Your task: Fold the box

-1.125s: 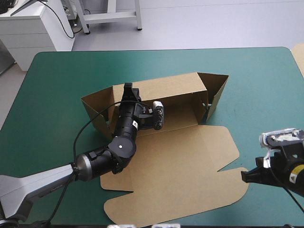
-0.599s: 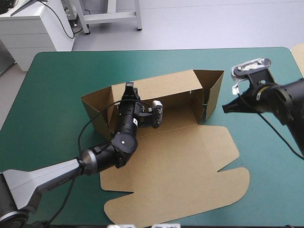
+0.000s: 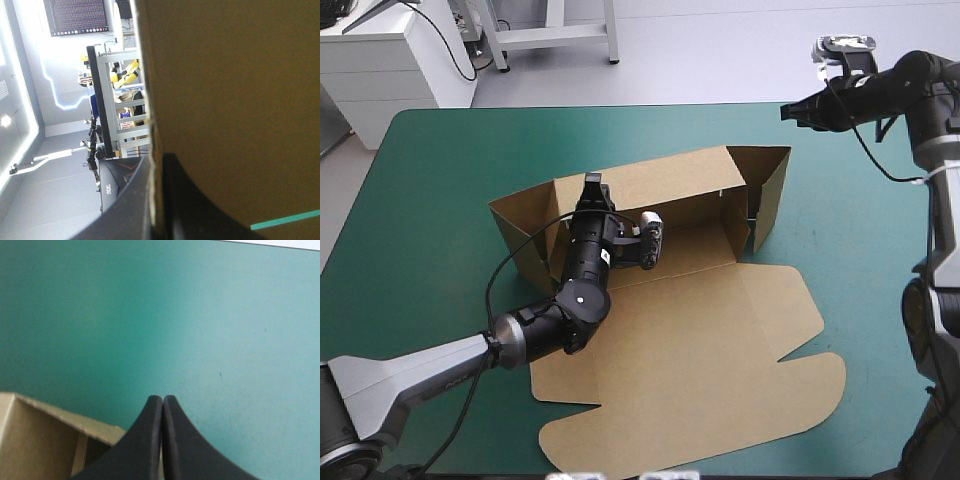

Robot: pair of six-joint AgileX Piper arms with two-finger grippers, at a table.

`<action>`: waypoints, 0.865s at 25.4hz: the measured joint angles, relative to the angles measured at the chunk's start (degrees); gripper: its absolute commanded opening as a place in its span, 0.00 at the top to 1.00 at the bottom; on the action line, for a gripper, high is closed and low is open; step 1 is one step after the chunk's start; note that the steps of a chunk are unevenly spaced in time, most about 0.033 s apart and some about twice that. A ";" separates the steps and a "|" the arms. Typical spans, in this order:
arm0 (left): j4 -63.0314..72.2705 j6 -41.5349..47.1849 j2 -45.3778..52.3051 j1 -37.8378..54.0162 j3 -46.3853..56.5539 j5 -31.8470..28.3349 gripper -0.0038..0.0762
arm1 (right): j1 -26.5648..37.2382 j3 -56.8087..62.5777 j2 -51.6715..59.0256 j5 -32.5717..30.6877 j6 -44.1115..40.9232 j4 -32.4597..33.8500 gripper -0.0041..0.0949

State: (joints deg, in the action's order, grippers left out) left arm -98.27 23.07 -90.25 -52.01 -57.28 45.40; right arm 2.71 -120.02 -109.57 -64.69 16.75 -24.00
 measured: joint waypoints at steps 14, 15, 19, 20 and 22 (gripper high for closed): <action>-0.05 0.00 -0.07 0.00 0.00 0.01 0.96 | 0.00 -17.75 -15.95 -6.79 -2.27 -8.38 0.98; -0.05 0.00 -0.07 0.00 0.00 0.01 0.96 | 0.00 -17.75 -15.95 -6.84 -2.38 -8.14 0.98; -0.05 0.00 -0.07 0.00 0.00 0.01 0.96 | -0.32 -17.47 -15.95 -6.84 -3.09 -7.08 0.98; -0.05 0.00 -0.07 0.00 0.00 0.01 0.96 | -0.55 -17.03 -15.90 -6.84 -3.14 -6.87 0.98; -0.05 0.00 -0.07 0.00 0.00 0.01 0.96 | -1.22 -15.40 -15.50 -6.76 -3.20 -6.26 0.98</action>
State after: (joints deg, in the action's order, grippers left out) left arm -98.33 23.07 -90.32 -52.01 -57.28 45.41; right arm 1.49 -135.42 -125.08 -71.45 13.55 -30.26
